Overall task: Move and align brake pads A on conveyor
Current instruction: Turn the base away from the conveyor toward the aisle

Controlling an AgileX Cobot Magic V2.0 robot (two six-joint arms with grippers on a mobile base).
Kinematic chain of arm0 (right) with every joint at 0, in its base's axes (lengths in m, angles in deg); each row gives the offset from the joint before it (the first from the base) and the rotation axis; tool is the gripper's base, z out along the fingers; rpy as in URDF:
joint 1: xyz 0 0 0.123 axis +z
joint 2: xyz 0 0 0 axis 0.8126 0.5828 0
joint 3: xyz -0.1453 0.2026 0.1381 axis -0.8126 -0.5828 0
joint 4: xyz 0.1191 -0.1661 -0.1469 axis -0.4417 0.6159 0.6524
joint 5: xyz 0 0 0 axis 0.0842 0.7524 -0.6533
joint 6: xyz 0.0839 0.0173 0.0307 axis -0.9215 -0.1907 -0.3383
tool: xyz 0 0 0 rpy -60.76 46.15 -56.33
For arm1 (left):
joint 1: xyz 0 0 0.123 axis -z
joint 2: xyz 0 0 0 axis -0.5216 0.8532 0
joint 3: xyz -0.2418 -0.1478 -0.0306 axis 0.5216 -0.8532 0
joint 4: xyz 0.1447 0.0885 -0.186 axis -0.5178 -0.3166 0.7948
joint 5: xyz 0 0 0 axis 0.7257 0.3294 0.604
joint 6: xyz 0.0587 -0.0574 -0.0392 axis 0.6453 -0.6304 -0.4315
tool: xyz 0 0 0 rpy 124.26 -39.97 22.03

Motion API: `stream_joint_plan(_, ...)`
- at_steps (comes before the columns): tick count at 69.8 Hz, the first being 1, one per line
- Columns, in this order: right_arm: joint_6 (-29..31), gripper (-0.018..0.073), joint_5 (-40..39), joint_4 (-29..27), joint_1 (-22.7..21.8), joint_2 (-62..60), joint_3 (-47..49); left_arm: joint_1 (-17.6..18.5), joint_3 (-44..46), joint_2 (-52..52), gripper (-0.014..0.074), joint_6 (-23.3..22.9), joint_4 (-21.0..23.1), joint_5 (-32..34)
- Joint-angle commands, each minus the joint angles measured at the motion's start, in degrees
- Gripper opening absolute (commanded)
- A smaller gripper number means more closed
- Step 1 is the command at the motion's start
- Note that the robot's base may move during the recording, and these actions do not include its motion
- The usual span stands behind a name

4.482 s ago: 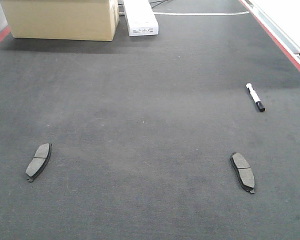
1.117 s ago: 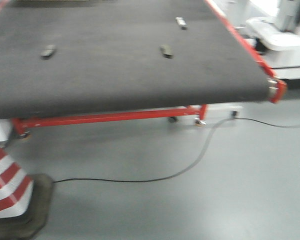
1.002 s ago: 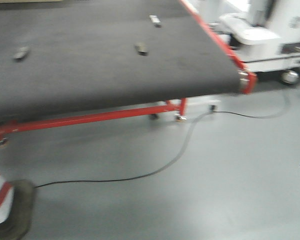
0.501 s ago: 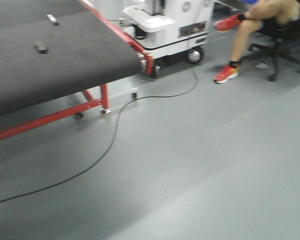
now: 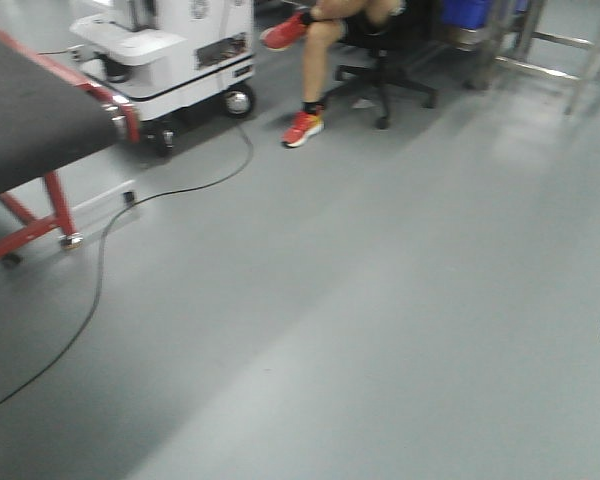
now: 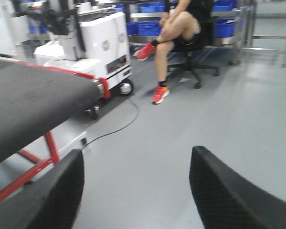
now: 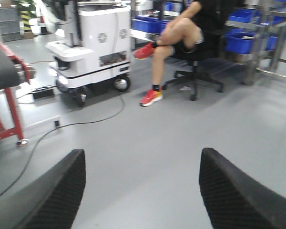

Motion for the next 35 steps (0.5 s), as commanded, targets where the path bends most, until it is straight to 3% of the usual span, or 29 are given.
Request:
stream_joint_plan(1, 0.2, 0.0494, -4.4, 0.3, -0.1, 0.4, 1.6, 0.2, 1.4, 0.8, 0.047, -0.2, 0.3, 4.1)
stream_joint_plan(35, 0.2, 0.0494, -4.4, 0.3, -0.1, 0.4, 1.6, 0.2, 1.4, 0.8, 0.047, -0.2, 0.3, 4.1)
